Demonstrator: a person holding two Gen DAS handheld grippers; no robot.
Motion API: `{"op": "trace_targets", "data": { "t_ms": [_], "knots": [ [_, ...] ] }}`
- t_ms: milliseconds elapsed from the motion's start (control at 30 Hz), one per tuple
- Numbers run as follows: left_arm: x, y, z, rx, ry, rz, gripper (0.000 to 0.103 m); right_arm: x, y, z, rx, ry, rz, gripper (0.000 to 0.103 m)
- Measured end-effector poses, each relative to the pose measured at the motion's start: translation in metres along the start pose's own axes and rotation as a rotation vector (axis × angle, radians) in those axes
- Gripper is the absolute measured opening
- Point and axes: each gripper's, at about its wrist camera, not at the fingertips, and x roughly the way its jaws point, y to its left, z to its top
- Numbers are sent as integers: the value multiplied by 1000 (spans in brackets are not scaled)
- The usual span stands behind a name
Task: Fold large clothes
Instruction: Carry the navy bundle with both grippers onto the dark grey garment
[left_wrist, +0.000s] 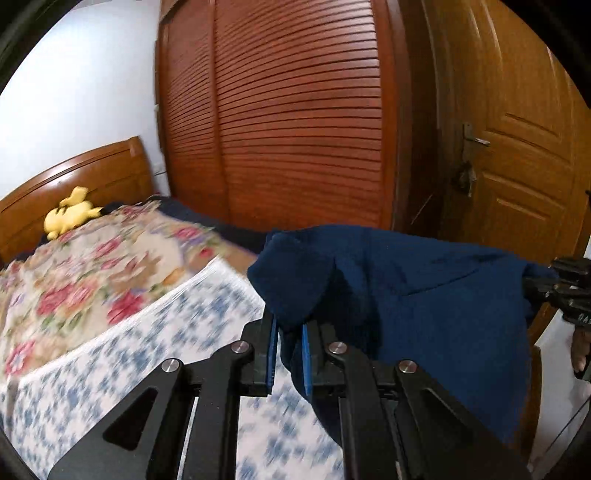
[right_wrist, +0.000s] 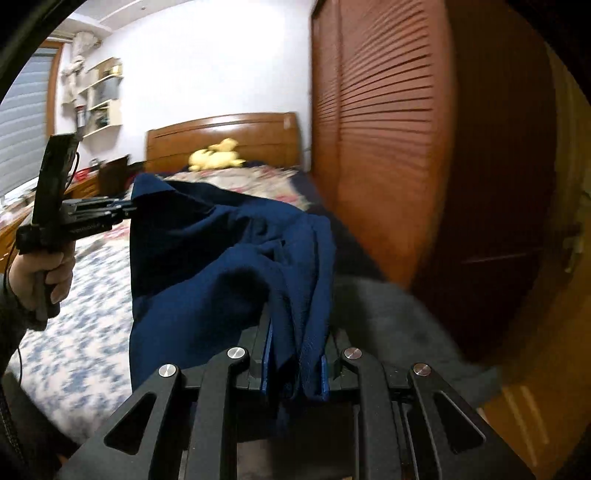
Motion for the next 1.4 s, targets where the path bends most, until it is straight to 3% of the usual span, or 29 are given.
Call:
{"op": "trace_targets", "data": {
  "t_ms": [167, 333, 433, 500, 533, 567, 600, 733, 800, 933, 1100, 1200, 1400],
  "knots": [
    [50, -37, 26, 30, -11, -64, 12, -9, -41, -1, 43, -22, -95, 19],
    [91, -58, 21, 55, 30, -76, 16, -10, -50, -26, 92, 22, -164, 20],
    [105, -62, 7, 69, 95, -85, 20, -7, -45, -37, 113, 65, -228, 28],
    [102, -62, 2, 83, 78, -58, 20, -14, -38, -38, 111, 65, -308, 41],
    [99, -62, 0, 84, 70, -60, 28, -21, -38, -35, 108, 56, -346, 43],
    [94, -59, -2, 79, 65, -69, 45, -28, -34, -33, 108, 39, -367, 49],
    [88, -57, -4, 71, 58, -83, 52, -32, -31, -29, 107, 24, -368, 54],
    [68, -55, -10, 73, 36, -104, 85, -43, -2, -12, 43, -18, -286, 55],
    [58, -52, -12, 67, 22, -110, 86, -38, 18, -4, 0, -18, -235, 55],
    [33, -46, -21, 33, 10, -118, 101, -20, 27, -3, 7, 39, -208, 55],
    [6, -38, -36, 18, 1, -122, 103, 22, -13, -17, 120, 221, -261, 55],
    [-7, -32, -47, 6, 10, -125, 103, 44, -29, -32, 156, 337, -228, 55],
    [-30, -17, -66, -16, 18, -91, 103, 24, -28, -25, 194, 310, -258, 55]
  ]
}}
